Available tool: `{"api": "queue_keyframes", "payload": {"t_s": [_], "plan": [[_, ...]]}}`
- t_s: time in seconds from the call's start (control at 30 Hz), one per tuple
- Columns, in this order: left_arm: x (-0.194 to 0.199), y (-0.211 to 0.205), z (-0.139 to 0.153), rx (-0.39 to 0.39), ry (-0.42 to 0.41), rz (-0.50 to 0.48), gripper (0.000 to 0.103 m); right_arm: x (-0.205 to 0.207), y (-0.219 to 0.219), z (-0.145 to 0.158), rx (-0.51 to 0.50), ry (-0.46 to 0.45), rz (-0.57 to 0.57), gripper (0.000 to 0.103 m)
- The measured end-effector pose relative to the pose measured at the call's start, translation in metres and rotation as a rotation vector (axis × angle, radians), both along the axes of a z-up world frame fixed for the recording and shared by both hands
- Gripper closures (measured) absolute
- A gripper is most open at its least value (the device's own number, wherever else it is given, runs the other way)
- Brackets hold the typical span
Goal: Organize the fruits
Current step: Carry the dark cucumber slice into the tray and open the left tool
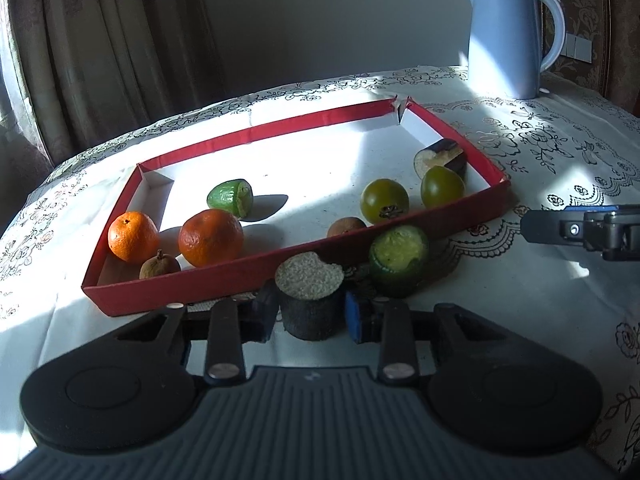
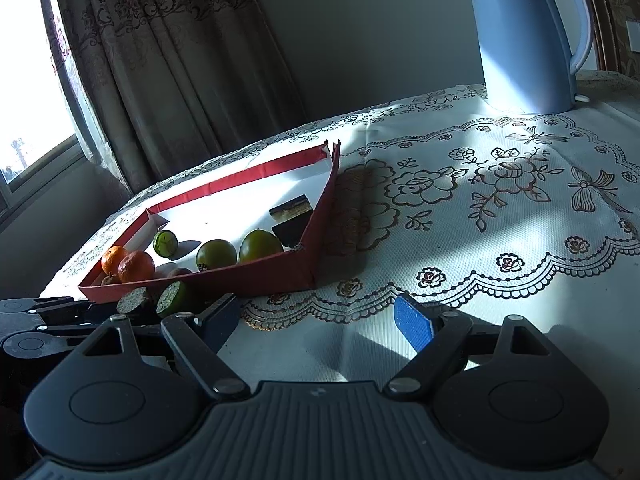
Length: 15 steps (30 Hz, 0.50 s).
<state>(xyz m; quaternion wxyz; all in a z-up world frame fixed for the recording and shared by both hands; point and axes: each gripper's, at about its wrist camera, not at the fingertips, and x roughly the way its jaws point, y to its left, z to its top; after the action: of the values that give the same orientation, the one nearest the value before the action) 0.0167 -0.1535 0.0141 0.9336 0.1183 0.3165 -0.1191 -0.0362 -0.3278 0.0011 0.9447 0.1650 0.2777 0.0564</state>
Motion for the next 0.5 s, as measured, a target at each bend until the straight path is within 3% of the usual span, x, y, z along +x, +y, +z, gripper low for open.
{"api": "queue_keyframes", "payload": {"t_s": [0.5], "plan": [[-0.025, 0.035, 0.019, -0.057, -0.072, 0.048, 0.072, 0.000, -0.001, 0.000, 0.003, 0.000, 0.000, 0.018]]}}
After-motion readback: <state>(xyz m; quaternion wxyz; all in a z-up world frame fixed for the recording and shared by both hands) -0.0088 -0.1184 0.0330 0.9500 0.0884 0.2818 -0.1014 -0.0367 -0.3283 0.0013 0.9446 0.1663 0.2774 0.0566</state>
